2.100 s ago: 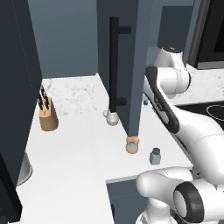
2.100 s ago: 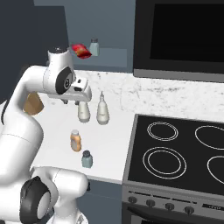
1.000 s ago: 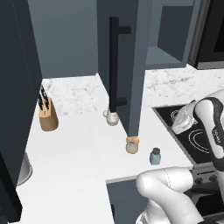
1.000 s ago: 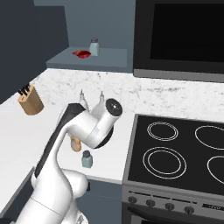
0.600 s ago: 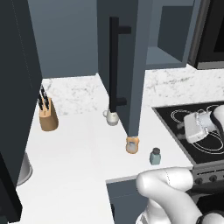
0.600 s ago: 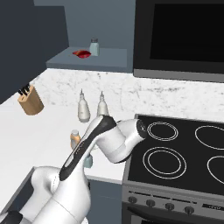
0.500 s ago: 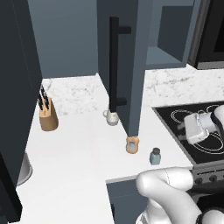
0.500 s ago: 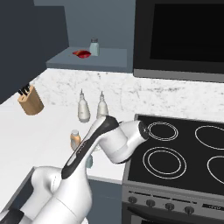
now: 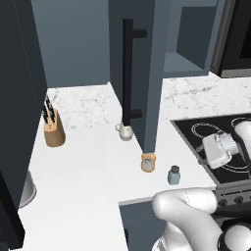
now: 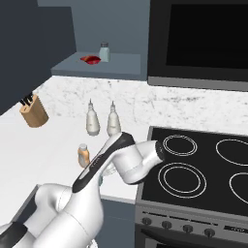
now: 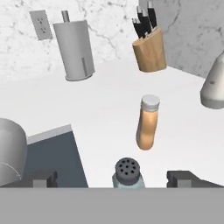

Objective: Put the shaker and condiment bottle from the counter next to their counterparts in the cabinet.

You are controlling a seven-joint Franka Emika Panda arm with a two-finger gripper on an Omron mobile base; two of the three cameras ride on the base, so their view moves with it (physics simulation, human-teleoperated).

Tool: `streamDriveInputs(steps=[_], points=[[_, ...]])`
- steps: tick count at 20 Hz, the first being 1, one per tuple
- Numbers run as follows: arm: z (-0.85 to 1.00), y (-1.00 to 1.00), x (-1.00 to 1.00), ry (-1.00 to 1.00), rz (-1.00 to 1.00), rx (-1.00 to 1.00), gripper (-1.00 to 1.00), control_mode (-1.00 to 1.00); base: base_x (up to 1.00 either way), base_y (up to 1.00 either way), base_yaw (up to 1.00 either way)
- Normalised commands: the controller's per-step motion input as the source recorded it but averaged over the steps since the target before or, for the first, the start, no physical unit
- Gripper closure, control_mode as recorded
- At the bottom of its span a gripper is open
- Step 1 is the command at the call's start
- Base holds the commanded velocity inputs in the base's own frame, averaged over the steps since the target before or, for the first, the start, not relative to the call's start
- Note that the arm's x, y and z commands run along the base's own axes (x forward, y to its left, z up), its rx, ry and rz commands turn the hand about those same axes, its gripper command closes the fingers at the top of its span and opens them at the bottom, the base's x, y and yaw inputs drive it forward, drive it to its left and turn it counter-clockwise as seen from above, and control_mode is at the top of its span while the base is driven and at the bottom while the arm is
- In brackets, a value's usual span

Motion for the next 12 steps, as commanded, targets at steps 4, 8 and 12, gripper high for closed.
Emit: streamDriveInputs(steps=[4, 8, 12], points=[[-0.88, 0.05, 0.00, 0.00, 0.09, 0.05, -1.00, -1.00, 0.00, 0.00, 0.00], [-0.35, 0.03, 0.00, 0.01, 0.07, 0.09, -1.00, -1.00, 0.00, 0.00, 0.00], [-0.17, 0.01, 0.00, 0.01, 0.02, 0.12, -1.00, -1.00, 0.00, 0.00, 0.00]])
